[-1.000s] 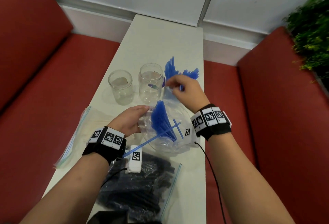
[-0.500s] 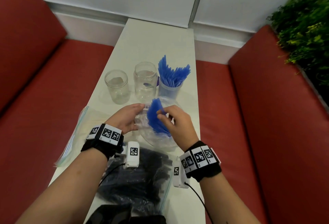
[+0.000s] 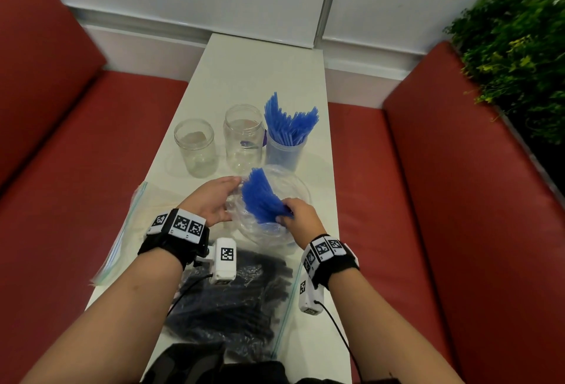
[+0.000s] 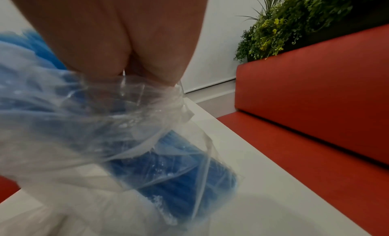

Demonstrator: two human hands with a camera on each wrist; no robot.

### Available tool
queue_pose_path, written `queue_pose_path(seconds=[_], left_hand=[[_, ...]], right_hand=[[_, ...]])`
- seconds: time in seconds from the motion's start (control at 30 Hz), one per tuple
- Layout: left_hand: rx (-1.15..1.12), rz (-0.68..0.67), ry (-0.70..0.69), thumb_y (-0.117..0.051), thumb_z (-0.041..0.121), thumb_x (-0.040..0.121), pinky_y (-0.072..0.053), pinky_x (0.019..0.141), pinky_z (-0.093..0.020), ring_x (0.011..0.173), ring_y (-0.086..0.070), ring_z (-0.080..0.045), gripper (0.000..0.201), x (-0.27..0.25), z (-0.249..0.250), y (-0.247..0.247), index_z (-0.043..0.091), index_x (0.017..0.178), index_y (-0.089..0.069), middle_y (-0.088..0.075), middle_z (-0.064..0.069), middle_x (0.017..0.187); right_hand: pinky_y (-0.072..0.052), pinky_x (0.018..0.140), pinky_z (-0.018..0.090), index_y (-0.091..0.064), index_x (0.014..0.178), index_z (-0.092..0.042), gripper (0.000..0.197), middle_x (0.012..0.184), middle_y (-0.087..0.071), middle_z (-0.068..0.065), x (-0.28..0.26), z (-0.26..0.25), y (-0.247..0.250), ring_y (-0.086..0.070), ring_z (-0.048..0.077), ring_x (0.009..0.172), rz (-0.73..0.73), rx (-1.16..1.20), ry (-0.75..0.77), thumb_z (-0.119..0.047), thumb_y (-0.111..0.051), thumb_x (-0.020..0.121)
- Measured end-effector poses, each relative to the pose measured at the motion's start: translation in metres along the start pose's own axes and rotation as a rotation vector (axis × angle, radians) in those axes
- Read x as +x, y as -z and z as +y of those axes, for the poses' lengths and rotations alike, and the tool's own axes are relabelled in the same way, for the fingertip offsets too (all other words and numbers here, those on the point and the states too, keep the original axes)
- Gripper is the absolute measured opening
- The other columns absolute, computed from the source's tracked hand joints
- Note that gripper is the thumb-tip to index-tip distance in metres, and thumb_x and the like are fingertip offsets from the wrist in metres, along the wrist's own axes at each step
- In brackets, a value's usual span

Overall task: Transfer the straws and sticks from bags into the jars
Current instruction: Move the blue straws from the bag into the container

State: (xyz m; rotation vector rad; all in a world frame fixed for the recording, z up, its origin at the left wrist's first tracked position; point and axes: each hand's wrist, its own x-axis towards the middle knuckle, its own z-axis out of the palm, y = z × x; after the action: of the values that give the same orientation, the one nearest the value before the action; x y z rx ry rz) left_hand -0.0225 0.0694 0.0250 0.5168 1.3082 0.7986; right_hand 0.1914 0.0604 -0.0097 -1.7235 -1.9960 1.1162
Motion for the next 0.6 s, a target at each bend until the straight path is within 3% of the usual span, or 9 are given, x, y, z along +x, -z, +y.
queue_pose_path(seconds=[0.07,0.17,0.27,0.33,0.4,0.47,0.6], left_hand=[[0.000,-0.011,-0.004,-0.048,0.028,0.107,-0.062,0.075,-0.043,0.094,-0.070,-0.027,0.023,0.000,0.000,0.000,0.019,0.113,-0.069,-0.073,-0.003,0.110],[-0.004,-0.034,-0.016,-0.046,0.028,0.108,-0.062,0.065,-0.040,0.078,-0.075,-0.022,0.026,0.001,0.001,0.001,0.018,0.115,-0.069,-0.078,0.001,0.093],[-0.011,-0.029,-0.023,-0.046,0.027,0.108,-0.061,0.060,-0.038,0.073,-0.076,-0.020,0.026,0.000,0.003,0.001,0.017,0.117,-0.069,-0.078,0.001,0.088],[-0.003,-0.032,-0.017,-0.047,0.027,0.107,-0.061,0.061,-0.038,0.076,-0.075,-0.021,0.026,-0.001,0.003,0.001,0.016,0.118,-0.068,-0.078,0.000,0.092],[0.030,-0.033,-0.008,-0.048,0.029,0.107,-0.061,0.066,-0.040,0.091,-0.072,-0.026,0.027,-0.002,0.001,0.000,0.017,0.121,-0.068,-0.075,-0.003,0.107],[0.053,-0.024,-0.006,-0.049,0.029,0.107,-0.061,0.067,-0.040,0.098,-0.068,-0.028,0.027,-0.002,-0.001,0.001,0.017,0.121,-0.068,-0.070,-0.006,0.118],[-0.011,-0.031,-0.012,-0.049,0.028,0.107,-0.061,0.066,-0.040,0.084,-0.075,-0.025,0.026,0.000,-0.003,0.006,0.016,0.118,-0.068,-0.076,-0.005,0.105]], right_hand=[[-0.040,0.079,0.026,-0.063,0.114,-0.007,0.018,0.102,-0.062,0.006,0.000,-0.002,0.004,-0.058,0.023,0.093,0.006,0.035,0.013,-0.012,-0.060,0.097],[-0.041,0.073,0.021,-0.055,0.113,-0.014,0.012,0.104,-0.063,0.004,-0.001,-0.011,0.011,-0.059,0.016,0.089,0.013,0.082,0.075,-0.019,-0.052,0.102],[-0.041,0.078,0.023,-0.045,0.113,-0.025,0.012,0.105,-0.060,-0.002,0.000,-0.017,0.008,-0.057,0.009,0.087,0.049,0.114,0.065,-0.019,-0.049,0.103],[-0.045,0.082,0.026,-0.046,0.115,-0.024,0.020,0.107,-0.060,0.000,-0.001,-0.014,0.001,-0.058,0.007,0.087,0.020,0.111,0.022,-0.011,-0.051,0.100],[-0.050,0.086,0.030,-0.050,0.122,-0.019,0.028,0.113,-0.061,0.005,-0.003,-0.007,-0.006,-0.061,0.014,0.093,-0.047,0.097,-0.023,-0.006,-0.055,0.097],[-0.047,0.084,0.030,-0.054,0.121,-0.013,0.027,0.112,-0.062,0.007,-0.003,-0.003,-0.010,-0.059,0.020,0.096,-0.054,0.058,-0.028,-0.008,-0.059,0.096],[-0.047,0.088,0.033,-0.061,0.114,-0.011,0.016,0.110,-0.064,0.010,0.001,-0.012,0.001,-0.061,0.025,0.100,-0.016,0.095,0.062,-0.016,-0.056,0.100]])
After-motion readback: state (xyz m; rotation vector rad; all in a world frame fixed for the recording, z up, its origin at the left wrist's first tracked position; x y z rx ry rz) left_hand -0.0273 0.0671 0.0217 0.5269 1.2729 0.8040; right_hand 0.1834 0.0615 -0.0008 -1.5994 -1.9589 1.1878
